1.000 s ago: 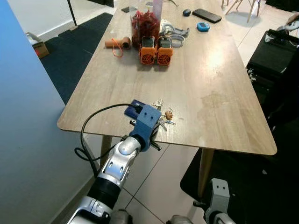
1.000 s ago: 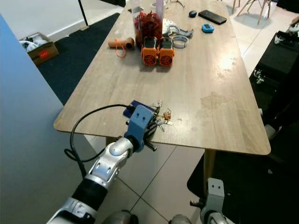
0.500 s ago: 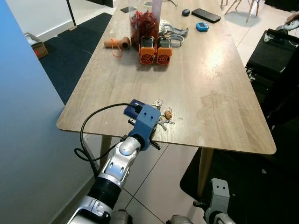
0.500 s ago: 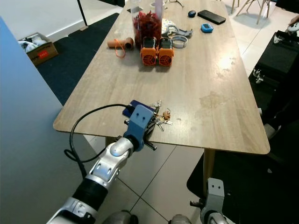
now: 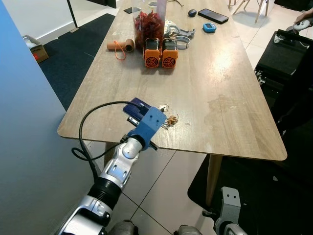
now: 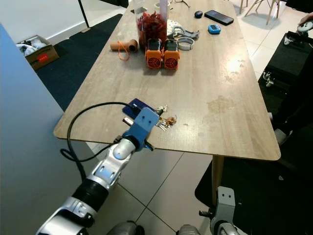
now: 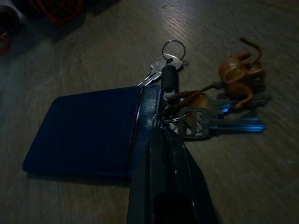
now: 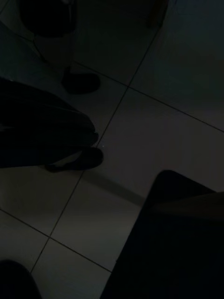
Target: Hang keys on a hook
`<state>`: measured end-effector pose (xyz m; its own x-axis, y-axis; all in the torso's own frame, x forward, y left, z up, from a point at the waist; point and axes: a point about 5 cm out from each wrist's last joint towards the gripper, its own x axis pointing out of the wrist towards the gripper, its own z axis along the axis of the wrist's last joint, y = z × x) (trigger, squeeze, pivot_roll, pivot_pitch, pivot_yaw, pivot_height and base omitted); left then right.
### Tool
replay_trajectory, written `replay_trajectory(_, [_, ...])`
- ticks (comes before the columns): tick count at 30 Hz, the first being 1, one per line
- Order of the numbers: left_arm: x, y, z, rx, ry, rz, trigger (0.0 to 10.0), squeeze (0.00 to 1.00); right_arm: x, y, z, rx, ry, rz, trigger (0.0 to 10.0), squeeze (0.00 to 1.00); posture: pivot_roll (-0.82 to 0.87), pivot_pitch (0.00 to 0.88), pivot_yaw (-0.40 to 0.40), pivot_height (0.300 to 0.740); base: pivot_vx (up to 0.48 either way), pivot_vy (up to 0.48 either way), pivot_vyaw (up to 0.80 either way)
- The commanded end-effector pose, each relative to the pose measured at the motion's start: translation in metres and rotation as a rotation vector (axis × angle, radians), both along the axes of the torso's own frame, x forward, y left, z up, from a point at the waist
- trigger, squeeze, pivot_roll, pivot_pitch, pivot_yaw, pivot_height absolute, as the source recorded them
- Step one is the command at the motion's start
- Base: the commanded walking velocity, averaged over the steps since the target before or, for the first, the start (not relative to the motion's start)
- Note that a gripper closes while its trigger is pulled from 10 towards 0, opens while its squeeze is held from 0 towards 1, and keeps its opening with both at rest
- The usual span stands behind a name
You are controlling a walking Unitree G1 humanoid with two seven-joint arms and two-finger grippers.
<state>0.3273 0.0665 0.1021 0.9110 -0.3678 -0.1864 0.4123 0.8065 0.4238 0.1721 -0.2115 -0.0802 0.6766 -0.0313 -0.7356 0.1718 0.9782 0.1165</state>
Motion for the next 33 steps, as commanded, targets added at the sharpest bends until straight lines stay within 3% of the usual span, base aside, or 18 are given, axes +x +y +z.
replay_trajectory(1, [-0.003,0.032,-0.032,0.138,0.101,0.112,0.0,0.0,-0.006,-0.002,-0.003,-0.004,0.023,0.001,10.0,0.0,0.03,0.11,-0.005,0.74,0.0,0.0,0.0])
replay_trajectory(9, [0.009,0.066,-0.031,0.241,0.062,0.258,0.0,0.0,-0.006,-0.001,-0.003,-0.004,0.023,0.0,10.0,0.0,0.03,0.119,-0.005,0.74,0.0,0.0,0.0])
replay_trajectory(15, [0.014,0.079,-0.026,0.249,0.038,0.317,0.0,0.0,-0.006,-0.003,-0.003,-0.007,0.027,0.002,10.0,0.0,0.03,0.119,-0.008,0.74,0.0,0.0,0.0])
replay_trajectory(16, [0.015,0.079,-0.024,0.227,0.03,0.318,1.0,0.0,-0.006,-0.003,-0.003,-0.007,0.027,0.002,10.0,0.0,0.03,0.121,-0.013,0.74,0.0,0.0,0.0])
replay_trajectory(17, [0.015,0.073,-0.021,0.164,0.016,0.292,5.1,0.0,-0.006,-0.003,-0.002,-0.007,0.026,0.001,10.0,0.0,0.03,0.123,-0.009,0.74,0.0,0.0,0.0])
replay_trajectory(21, [0.014,0.067,-0.019,0.115,0.007,0.262,5.1,0.0,-0.006,-0.003,-0.002,-0.007,0.026,0.0,10.0,0.0,0.03,0.123,-0.009,0.74,0.0,0.0,0.0])
replay_trajectory(22, [0.012,0.056,-0.018,0.053,0.004,0.206,10.0,0.0,-0.006,-0.003,-0.002,-0.006,0.025,0.0,10.0,0.0,0.03,0.124,-0.006,0.74,0.0,0.0,0.0])
replay_trajectory(23, [0.012,0.056,-0.018,0.053,0.004,0.206,10.0,0.0,-0.006,-0.003,-0.002,-0.006,0.025,0.0,10.0,0.0,0.03,0.124,-0.006,0.74,0.0,0.0,0.0])
replay_trajectory(24, [0.008,0.041,-0.016,-0.024,-0.005,0.125,10.0,0.0,-0.006,-0.002,-0.003,-0.003,0.025,-0.001,10.0,0.0,0.03,0.127,-0.001,0.74,0.0,0.0,0.0])
replay_trajectory(26, [0.008,0.041,-0.016,-0.024,-0.005,0.125,10.0,0.0,-0.006,-0.002,-0.003,-0.003,0.025,-0.001,10.0,0.0,0.03,0.127,-0.001,0.74,0.0,0.0,0.0])
replay_trajectory(28, [0.0,0.018,-0.01,-0.14,-0.024,0.011,10.0,0.0,-0.008,0.0,-0.004,0.002,0.027,-0.004,10.0,0.0,0.03,0.127,0.0,0.74,0.0,0.0,0.0])
replay_trajectory(31, [-0.003,0.011,-0.007,-0.182,-0.038,-0.022,10.0,0.0,-0.008,0.001,-0.004,0.003,0.028,-0.004,10.0,0.0,0.04,0.128,-0.003,0.74,0.0,0.0,0.0])
replay_trajectory(33, [-0.005,0.005,-0.002,-0.257,-0.053,-0.038,10.0,0.0,-0.009,0.001,-0.005,0.004,0.031,-0.003,10.0,0.0,0.04,0.127,-0.003,0.74,0.0,0.0,0.0])
